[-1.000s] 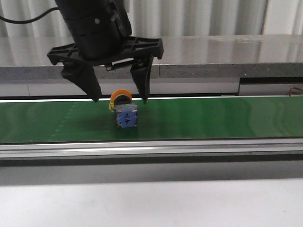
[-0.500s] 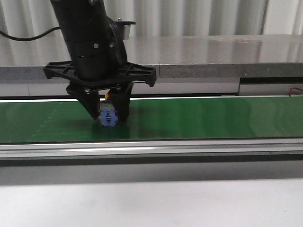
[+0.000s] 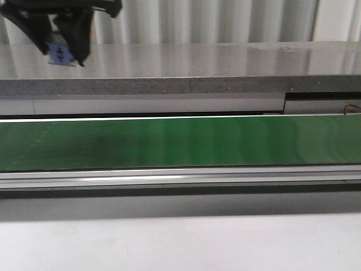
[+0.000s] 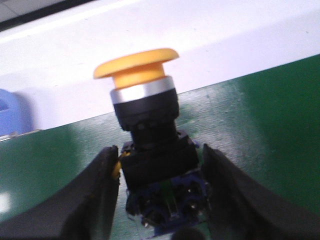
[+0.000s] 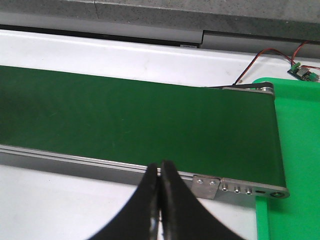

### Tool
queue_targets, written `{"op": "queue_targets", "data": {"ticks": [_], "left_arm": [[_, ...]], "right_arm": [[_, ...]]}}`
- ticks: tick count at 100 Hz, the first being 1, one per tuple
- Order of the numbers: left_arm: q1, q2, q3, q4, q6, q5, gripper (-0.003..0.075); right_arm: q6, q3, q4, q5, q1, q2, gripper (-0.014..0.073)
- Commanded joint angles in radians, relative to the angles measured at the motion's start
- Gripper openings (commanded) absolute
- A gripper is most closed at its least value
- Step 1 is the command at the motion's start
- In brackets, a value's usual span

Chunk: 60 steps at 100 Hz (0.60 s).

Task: Move button from right to left
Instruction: 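Lift the button with the left gripper and carry it toward the blue tray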

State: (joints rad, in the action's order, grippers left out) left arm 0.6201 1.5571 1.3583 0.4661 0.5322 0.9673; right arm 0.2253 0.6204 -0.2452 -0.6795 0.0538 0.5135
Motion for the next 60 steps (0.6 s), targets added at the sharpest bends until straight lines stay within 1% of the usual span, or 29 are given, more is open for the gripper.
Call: {"op": "queue_targets", "data": {"ticks": [1,10,18,36,44,46,51,60], "left_arm": [[-0.057,-0.116,-0.026,0.038,-0.038,-0.012,-0.0020],[-0.151,-0.181,-0.083,0.019,-0.102,-0.020,-0.0020],[-0.251,-0.231,-0.139,-0.049,-0.234,-0.045,-0.0020],[-0.549,-0.271,-0.208,-0.220,-0.426,-0.098,-0.0020],[-0.681,-0.261,-0.216,-0.309,-0.551,-0.116,-0.0020],[-0.702,-0.259,-0.218,-0.331,-0.577,-0.124,-0.0020],[-0.774,-0.252,-0.224,-0.378,-0.608,-0.160,-0.0020],[-0.854,-0.228,-0.224,-0.414,-0.621,-0.253,-0.0020]], "right_arm": [[0.007,0.026,-0.008,0.063,0.000,0.002,-0.0068],[0.007,0.026,-0.008,0.063,0.000,0.002,-0.0068],[0.007,0.026,-0.008,0.063,0.000,0.002,-0.0068],[0.007,0.026,-0.008,0.063,0.000,0.002,-0.0068],[0.007,0.026,-0.008,0.063,0.000,0.002,-0.0068],[0.007,0.026,-0.008,0.063,0.000,0.002,-0.0068],[0.007,0.026,-0.008,0.063,0.000,0.002,-0.0068],[0.007,0.026,-0.008,0.063,0.000,0.002,-0.0068]]}}
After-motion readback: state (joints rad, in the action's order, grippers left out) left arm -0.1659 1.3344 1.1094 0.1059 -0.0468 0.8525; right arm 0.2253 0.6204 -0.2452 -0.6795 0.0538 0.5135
